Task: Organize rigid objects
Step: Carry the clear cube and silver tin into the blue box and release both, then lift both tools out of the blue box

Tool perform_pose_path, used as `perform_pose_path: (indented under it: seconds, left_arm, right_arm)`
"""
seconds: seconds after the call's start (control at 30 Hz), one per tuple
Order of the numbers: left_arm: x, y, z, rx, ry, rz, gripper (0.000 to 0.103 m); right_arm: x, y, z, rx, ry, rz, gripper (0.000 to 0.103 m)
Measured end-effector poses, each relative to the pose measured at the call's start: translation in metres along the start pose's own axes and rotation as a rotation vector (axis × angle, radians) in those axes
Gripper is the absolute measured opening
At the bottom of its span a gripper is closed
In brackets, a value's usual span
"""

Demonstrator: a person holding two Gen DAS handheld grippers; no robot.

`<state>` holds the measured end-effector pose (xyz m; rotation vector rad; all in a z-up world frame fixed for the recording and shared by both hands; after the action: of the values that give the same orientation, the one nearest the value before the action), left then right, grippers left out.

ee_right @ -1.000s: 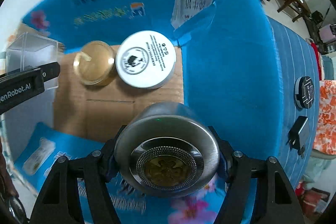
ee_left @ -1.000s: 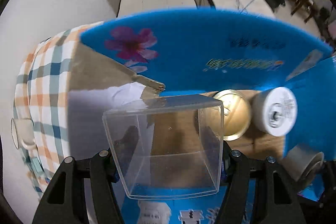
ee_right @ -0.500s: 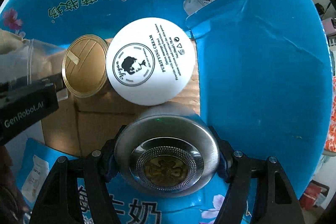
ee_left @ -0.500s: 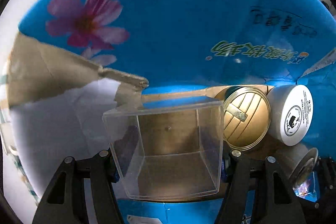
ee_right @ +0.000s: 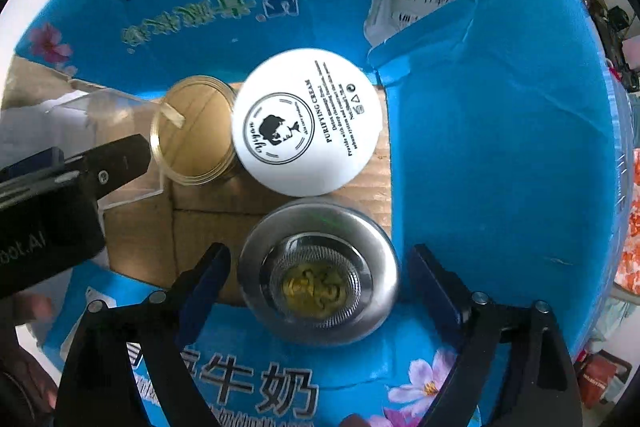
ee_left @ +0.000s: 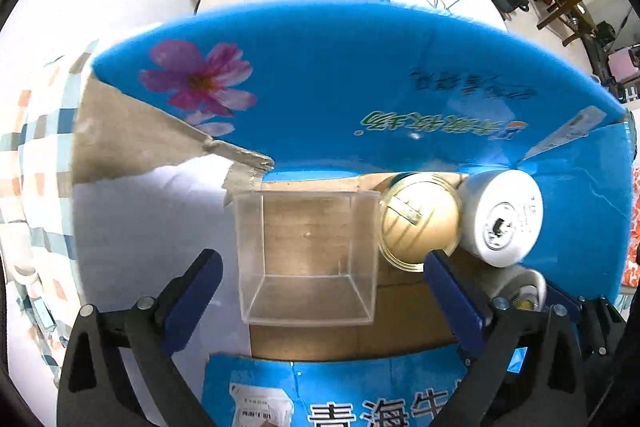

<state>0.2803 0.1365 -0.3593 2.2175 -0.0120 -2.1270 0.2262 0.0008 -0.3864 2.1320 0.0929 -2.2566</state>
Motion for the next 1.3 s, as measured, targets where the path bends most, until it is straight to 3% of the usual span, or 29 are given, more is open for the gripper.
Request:
perform_pose_path:
  seconds: [0.6, 0.73, 1.03, 1.3]
  left_arm:
    - [-0.103, 0.000, 0.043, -0.036, 0.209, 0.007, 0.103]
    - [-0.127, 0.003, 0.053, -0.037, 0.258, 0.012, 0.103]
    - [-0.184, 0.015, 0.091, -0.022, 0.336, 0.046, 0.103]
    - [-0.211, 0.023, 0.116, -0.007, 0.373, 0.037, 0.103]
  right_arm:
    - [-0.107, 0.008, 0.042, -0.030, 0.185, 0.003, 0.093]
    - [-0.129, -0.015, 0.070, -0.039, 0.235, -0.018, 0.093]
    - [-0.190, -0.018, 0.111, -0.066, 0.320, -0.043, 0.093]
    - [-0.226, -0.021, 0.139, -0.104, 0.373, -0.060, 0.093]
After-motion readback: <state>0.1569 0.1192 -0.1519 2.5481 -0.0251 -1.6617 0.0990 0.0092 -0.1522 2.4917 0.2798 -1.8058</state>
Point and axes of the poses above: each gripper's, at about its wrist camera, not at the fingertips, and x roughly the way its jaws point, y to its right, z to its underside, the point moved 10 cm from there along x, roughly the way its jaws point, and after that the axes turned 5 degrees about -x, right-handed, at the moved point
